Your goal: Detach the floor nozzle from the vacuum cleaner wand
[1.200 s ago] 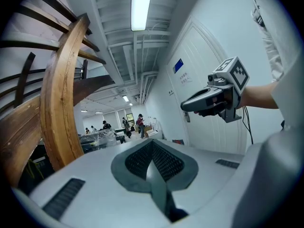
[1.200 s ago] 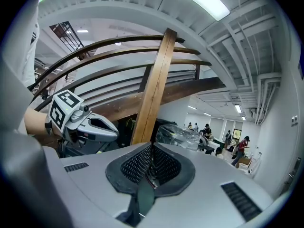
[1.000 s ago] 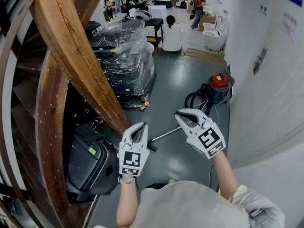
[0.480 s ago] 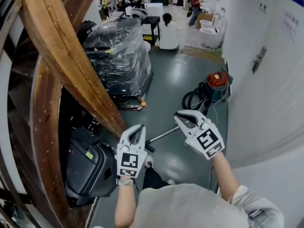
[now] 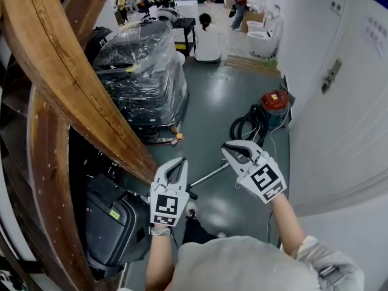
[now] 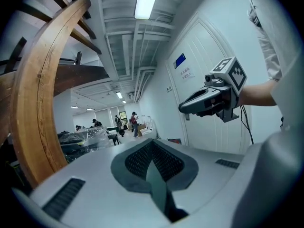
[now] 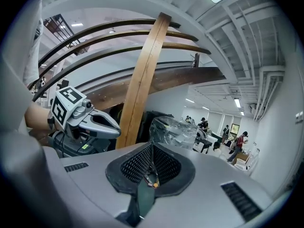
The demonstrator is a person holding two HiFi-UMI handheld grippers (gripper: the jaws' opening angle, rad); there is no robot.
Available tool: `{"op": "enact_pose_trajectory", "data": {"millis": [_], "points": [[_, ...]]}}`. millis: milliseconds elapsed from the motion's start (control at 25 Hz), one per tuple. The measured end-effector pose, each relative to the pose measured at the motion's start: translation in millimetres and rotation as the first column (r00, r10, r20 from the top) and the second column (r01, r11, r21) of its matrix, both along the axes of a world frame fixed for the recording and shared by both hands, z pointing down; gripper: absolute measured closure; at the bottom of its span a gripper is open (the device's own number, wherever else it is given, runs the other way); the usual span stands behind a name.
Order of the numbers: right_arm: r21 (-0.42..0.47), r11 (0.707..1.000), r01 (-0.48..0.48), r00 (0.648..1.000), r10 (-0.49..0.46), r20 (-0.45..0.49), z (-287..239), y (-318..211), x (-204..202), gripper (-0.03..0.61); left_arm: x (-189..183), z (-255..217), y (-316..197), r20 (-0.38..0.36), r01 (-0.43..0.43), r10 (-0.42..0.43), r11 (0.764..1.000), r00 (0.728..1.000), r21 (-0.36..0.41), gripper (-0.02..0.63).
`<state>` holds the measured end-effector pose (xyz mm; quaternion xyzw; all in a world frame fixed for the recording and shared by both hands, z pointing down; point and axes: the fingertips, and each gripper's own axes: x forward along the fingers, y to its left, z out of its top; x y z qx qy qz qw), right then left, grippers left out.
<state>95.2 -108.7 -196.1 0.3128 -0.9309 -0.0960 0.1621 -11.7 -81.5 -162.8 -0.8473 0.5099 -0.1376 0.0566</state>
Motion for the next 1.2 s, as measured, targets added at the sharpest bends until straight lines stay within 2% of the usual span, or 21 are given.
{"op": "enact_pose_trajectory", "data": {"millis": [320,600,840,1200], "points": [[-0.01,0.999,-0.033,0.999,0.033,0.011,7.8,-69.2,-22.1,0.548,-19.2,8.1,-75.2,-0.001,-0.042,0.042,0.999,0.999,-0.013,0.612],[-0.033,0.998,-0.056,0.998,0.056,0.017,21.8,-116.5,-40.3,0.548,-41.2,21.5,-120.8,-0.005,-0.039,0.039,0.999,0.999,-0.037,0.612],[-0.039,0.998,-0.047,0.998,0.049,0.038,45.1,-130.8,-43.0,0.548,-46.2,43.5,-127.1,0.022,-0.026,0.027,0.999,0.999,-0.042,0.612],[-0.052,0.999,-0.017,1.0,0.017,0.003,106.2,-126.3,-47.5,0.548,-52.6,95.4,-124.8,0.025,0.014,-0.013,0.999,1.0,-0.043,0.612]]}}
